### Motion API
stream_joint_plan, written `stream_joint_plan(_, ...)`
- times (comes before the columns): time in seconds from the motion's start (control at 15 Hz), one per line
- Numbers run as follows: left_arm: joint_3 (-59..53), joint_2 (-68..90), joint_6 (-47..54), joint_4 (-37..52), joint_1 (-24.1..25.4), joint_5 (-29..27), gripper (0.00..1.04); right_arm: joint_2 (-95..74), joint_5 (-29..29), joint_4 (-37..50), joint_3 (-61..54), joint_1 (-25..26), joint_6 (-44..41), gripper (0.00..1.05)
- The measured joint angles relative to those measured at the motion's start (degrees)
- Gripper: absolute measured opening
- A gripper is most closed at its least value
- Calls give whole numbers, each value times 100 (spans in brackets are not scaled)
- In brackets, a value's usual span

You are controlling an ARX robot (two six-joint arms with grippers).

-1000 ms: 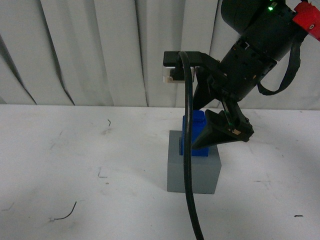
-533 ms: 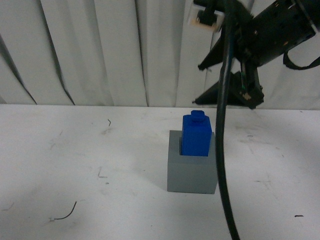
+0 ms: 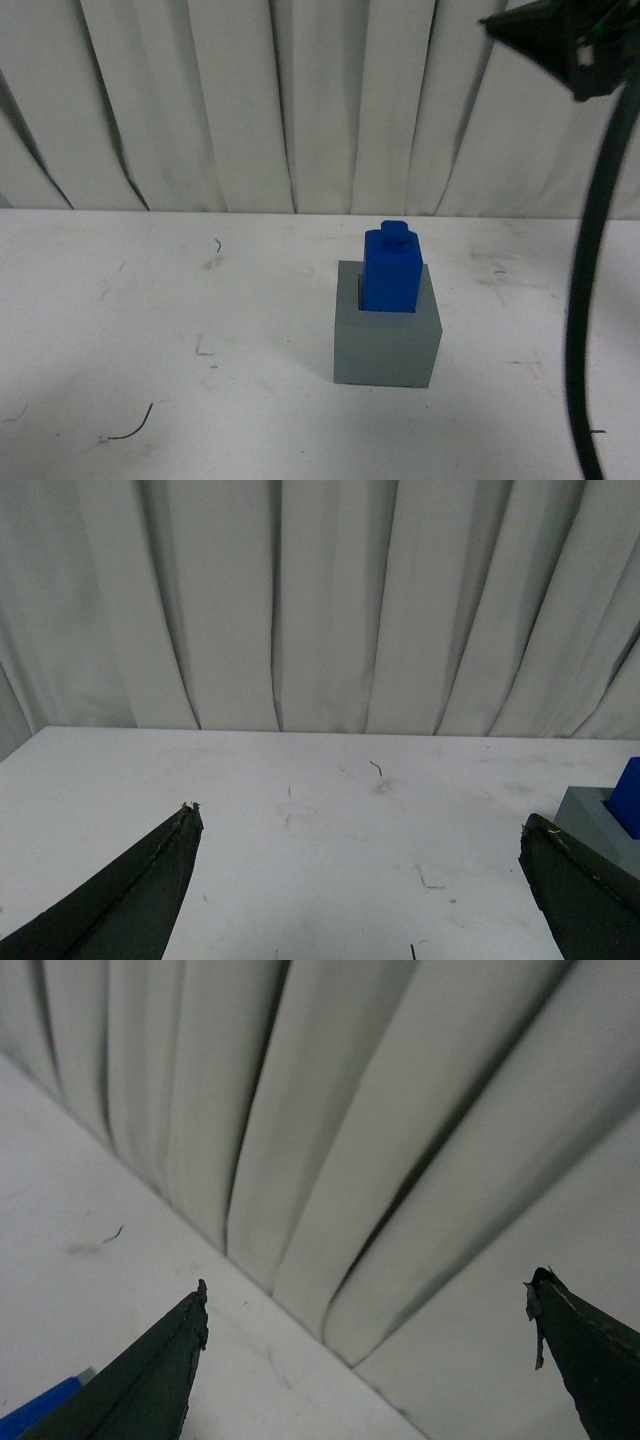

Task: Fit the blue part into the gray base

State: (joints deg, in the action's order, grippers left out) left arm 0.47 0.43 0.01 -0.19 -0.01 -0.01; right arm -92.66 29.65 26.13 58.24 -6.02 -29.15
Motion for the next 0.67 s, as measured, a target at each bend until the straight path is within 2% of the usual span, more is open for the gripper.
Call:
stream_joint_plan(0.13, 0, 0, -2, 0, 0, 0, 98, 804, -37, 962, -933, 396, 763, 98)
stream_joint_plan(0.27, 0, 0, -2, 0, 0, 2, 98, 1910, -2245, 1121, -2149, 310, 2015, 76)
stream_joint_plan(0.33, 0, 0, -2, -2, 0, 0, 98, 2511, -2719, 925, -2767, 483, 2343, 65)
stream_joint_plan(0.4, 0, 0, 0, 0, 0, 2, 98, 4197, -3003, 92, -3923, 658, 2726, 40)
stream_joint_plan(0.47, 0, 0, 0, 0, 0, 0, 98, 5090, -2968, 79, -4358, 601, 2793, 19)
stream_joint_plan(0.6, 0, 0, -2, 0, 0, -2, 98, 5396, -2968, 136, -4570, 603, 2806, 1)
stream_joint_plan(0.67, 0, 0, 0, 0, 0, 0, 98, 5504, -2966, 57, -4765, 603, 2830, 2)
